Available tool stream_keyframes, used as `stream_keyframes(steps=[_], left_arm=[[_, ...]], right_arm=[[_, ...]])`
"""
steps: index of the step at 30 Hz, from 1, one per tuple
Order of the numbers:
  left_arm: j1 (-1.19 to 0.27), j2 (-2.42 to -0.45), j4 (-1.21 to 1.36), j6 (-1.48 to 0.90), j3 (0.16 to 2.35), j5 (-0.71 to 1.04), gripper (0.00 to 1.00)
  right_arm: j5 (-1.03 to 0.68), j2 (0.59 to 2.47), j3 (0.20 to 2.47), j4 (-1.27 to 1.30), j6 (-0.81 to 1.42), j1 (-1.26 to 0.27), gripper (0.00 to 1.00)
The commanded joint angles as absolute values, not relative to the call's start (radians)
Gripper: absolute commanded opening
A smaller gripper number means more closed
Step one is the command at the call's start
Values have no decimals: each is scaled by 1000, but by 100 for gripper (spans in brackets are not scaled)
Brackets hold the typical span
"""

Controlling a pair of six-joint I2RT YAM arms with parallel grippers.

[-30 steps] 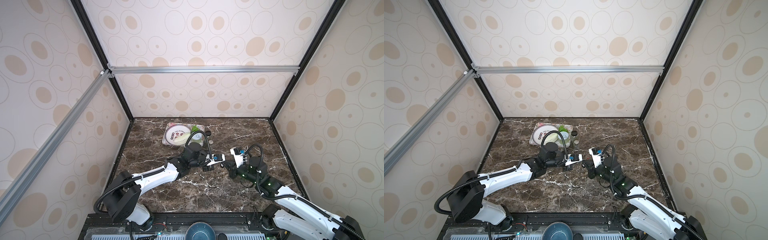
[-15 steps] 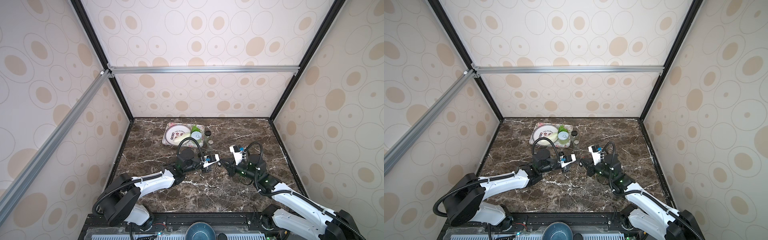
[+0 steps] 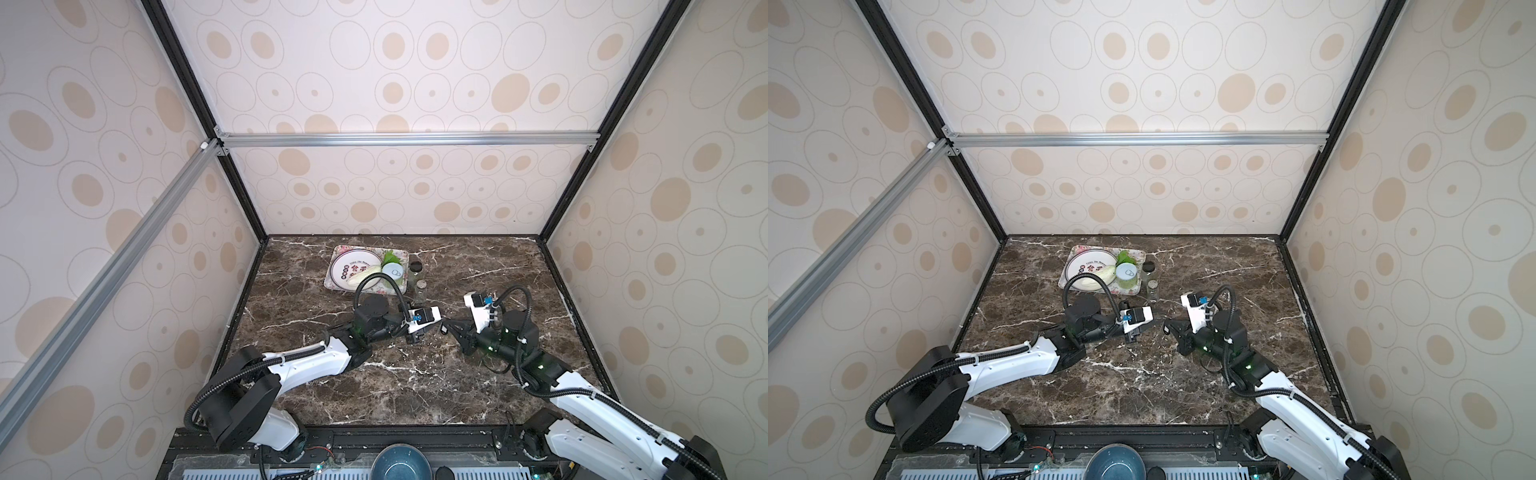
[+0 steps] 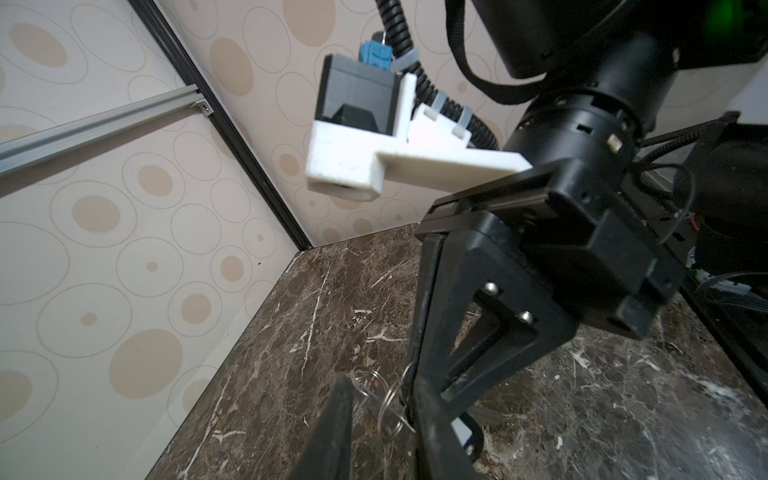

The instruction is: Put the keys on the keyring

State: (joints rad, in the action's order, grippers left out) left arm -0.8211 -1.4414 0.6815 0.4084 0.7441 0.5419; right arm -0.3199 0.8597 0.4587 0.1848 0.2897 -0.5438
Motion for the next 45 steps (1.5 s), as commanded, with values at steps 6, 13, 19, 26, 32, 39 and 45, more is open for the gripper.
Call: stream_keyframes(steps=[6, 13, 19, 26, 32, 39, 45], left_arm=[[-828, -1432, 470, 529, 846, 561, 30], [-828, -1424, 365, 584, 867, 565, 30], [-828, -1375, 353, 611, 830, 520, 30], [-828, -1333, 338, 648, 791, 477, 28], [-828, -1336, 302, 683, 793, 482, 28], [-828, -1335, 287, 689, 799, 494, 27], [-828, -1341, 288, 689, 805, 494, 28]], right_arm=[[-293, 834, 469, 155, 244, -561, 0], [-233, 836, 500, 88, 191, -608, 0], [-81, 887, 559, 6, 121, -715, 0], [101, 965, 627, -74, 62, -822, 0], [229, 1033, 680, -125, 23, -896, 0], [266, 1027, 669, -110, 46, -895, 0], [310, 1075, 713, -173, 40, -895, 0]])
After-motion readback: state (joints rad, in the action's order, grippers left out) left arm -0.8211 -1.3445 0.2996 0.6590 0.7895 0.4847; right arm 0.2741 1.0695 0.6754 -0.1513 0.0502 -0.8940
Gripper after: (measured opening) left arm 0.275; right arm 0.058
